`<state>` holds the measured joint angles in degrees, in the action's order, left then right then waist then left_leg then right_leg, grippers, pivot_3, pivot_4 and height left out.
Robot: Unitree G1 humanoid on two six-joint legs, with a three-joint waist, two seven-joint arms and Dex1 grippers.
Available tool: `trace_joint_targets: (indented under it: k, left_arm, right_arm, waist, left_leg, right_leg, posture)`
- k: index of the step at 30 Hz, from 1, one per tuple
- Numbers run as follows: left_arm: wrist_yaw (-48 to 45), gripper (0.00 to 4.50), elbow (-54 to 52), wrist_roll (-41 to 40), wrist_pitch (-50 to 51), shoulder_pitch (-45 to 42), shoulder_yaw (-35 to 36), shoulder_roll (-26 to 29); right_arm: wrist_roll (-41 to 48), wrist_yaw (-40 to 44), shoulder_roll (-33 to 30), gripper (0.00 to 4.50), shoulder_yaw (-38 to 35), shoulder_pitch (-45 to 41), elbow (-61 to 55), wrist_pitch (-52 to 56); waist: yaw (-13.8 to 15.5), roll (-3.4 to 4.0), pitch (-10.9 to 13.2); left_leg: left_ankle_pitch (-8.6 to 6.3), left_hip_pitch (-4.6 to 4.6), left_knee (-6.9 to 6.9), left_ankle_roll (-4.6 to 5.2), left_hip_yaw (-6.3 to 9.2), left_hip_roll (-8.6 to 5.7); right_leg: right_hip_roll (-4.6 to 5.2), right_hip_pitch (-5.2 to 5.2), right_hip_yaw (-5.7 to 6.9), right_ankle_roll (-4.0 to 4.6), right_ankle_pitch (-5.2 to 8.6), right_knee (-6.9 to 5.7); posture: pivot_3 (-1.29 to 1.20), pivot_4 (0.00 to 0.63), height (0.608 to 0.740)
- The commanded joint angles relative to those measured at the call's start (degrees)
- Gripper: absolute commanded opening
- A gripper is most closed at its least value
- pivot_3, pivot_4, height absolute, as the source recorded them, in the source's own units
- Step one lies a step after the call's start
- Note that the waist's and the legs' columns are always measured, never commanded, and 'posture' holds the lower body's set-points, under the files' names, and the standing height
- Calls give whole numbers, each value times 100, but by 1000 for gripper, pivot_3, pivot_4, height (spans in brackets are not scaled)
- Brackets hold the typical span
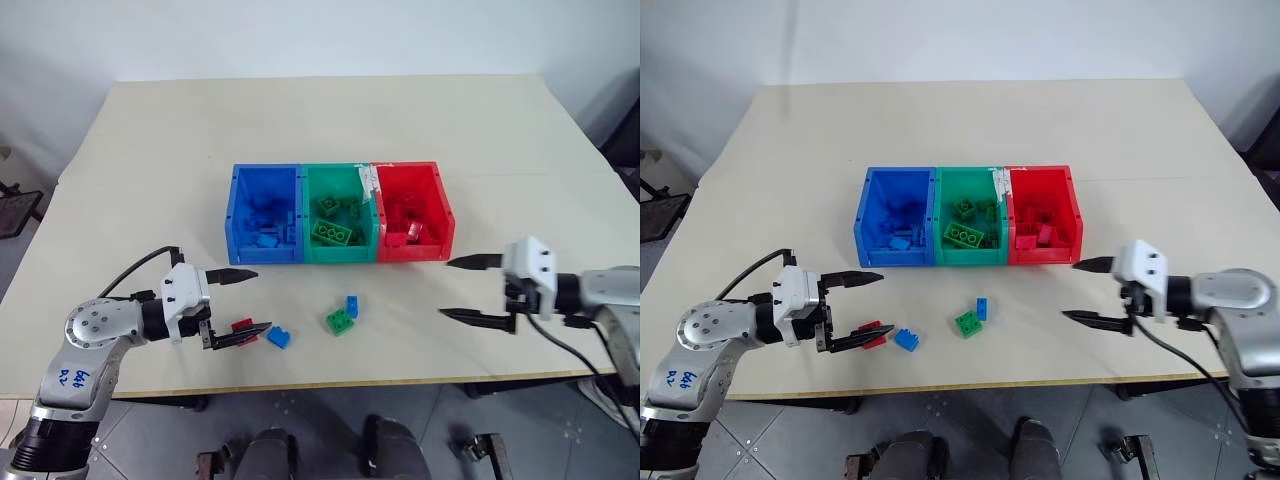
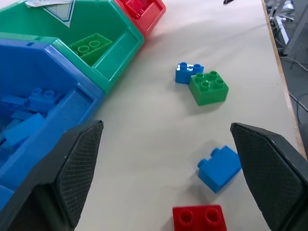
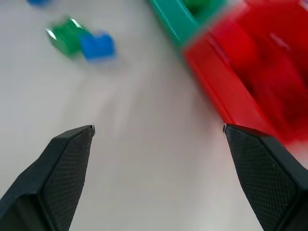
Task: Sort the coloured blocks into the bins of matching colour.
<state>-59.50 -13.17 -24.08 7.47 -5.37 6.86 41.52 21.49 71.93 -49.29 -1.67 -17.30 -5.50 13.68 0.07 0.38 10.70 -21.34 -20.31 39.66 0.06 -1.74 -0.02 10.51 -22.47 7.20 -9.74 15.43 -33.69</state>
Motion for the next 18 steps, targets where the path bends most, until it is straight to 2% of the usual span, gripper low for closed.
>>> trace_joint_targets:
  k: [1, 5, 10, 15, 18]
  left_arm:
    - [-14, 4500, -320, -61, -42, 248, 203, 118]
    - [8, 4500, -495, -124, -41, 493, 362, 148]
    - [-42, 4500, -614, -108, -86, 756, 497, 230]
    - [47, 4500, -698, -118, -61, 865, 587, 233]
    - [97, 4500, -739, -113, -53, 900, 605, 219]
  right_arm:
    - [-62, 245, 187, 4475, 551, -233, -258, -10]
    - [-555, 417, 730, 4475, 1318, -834, 474, -450]
    - [-1038, 455, 1280, 4475, 1792, -1492, 1443, -915]
    - [-1360, 547, 1521, 4475, 1982, -1853, 2132, -1314]
    - [-1330, 592, 1641, 3846, 1965, -1917, 2225, -1297]
  waist:
    - [8, -1, 0]
    - [-17, -3, 1]
    - [-31, -1, 2]
    - [-13, -1, 2]
    - [-26, -1, 2]
  left_leg:
    - [-1, -1, 2, 2, 1, -1]
    - [-6, -3, 5, 2, 1, 0]
    - [-6, -2, 9, 2, 0, 0]
    - [-7, -2, 7, 1, 4, 1]
    - [-7, -3, 8, 1, 4, 1]
  right_leg:
    - [0, 0, 0, 0, 0, 2]
    - [-1, 0, 1, 0, 0, 4]
    - [-1, -1, 1, 0, 0, 2]
    - [-1, -3, 5, 0, 0, -4]
    - [-1, -2, 5, 0, 0, -3]
  posture:
    - [0, 150, 740]
    - [0, 150, 740]
    - [0, 150, 740]
    - [0, 150, 740]
    - [0, 150, 740]
